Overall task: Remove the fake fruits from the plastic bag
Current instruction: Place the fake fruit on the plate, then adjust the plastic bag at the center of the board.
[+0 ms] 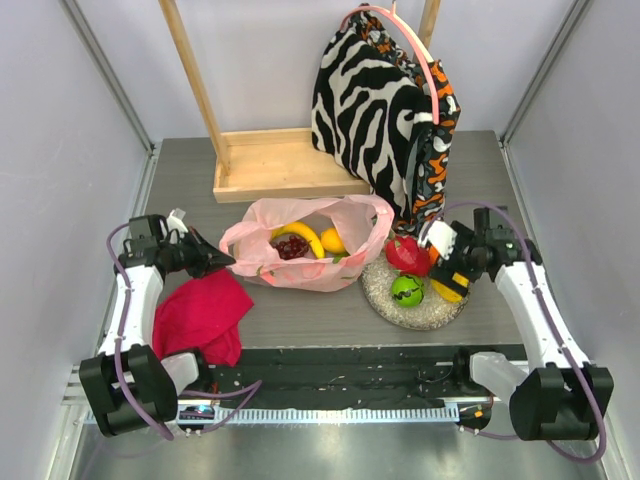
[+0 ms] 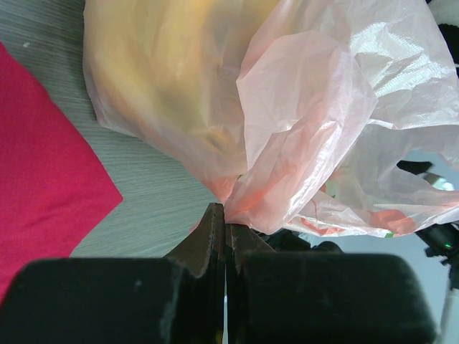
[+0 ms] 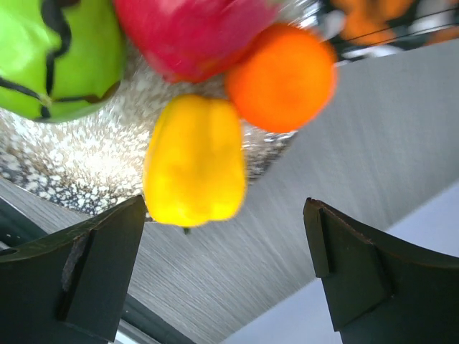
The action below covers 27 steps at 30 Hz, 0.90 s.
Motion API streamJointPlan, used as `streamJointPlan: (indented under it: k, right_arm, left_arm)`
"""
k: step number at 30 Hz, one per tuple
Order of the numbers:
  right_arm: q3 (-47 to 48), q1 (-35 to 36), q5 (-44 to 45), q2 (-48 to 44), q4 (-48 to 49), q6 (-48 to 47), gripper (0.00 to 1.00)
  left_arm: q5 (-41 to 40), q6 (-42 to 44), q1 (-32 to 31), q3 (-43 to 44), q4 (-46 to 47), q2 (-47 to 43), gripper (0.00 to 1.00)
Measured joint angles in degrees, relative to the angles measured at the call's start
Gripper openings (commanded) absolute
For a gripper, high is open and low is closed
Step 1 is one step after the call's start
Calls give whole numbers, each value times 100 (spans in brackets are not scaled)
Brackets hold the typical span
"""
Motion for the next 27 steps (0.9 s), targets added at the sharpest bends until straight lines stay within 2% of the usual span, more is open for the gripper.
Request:
streamJointPlan:
  k: [4,6,7,9,11,14,16,20,27]
  right_arm:
    - [1329,0,-479,-87,-625,446,100]
    - [2247,111,-918,11,-892,831,94]
    - [2789,269,-1123,122,-929,1102,86]
    - [3904,966,-1405,520,-876,1803,78]
    - [5084,1980,-1668,1091,-527,2551,68]
    - [5794,2782,-1921,1718,-79,3176,57]
    - [5984,3274,-1961,2159,153,3379,50]
    - [5783,4022,-2000,3158,660,3519,42]
    - [3840,4957,-1143,3912,1329,3554,41]
  left_arm:
    - [2,79,0,2,-11,-2,0]
    - [42,140,4,2,-44,-24,0]
    - [83,166,4,2,-70,-50,0]
    - [195,254,7,2,-122,-136,0]
    - [354,304,4,0,-157,-262,0]
    - [516,310,4,0,-195,-435,0]
    - [616,315,4,0,-225,-564,0]
    - [767,317,4,2,-278,-774,0]
    - [1357,221,4,59,-238,-1069,0]
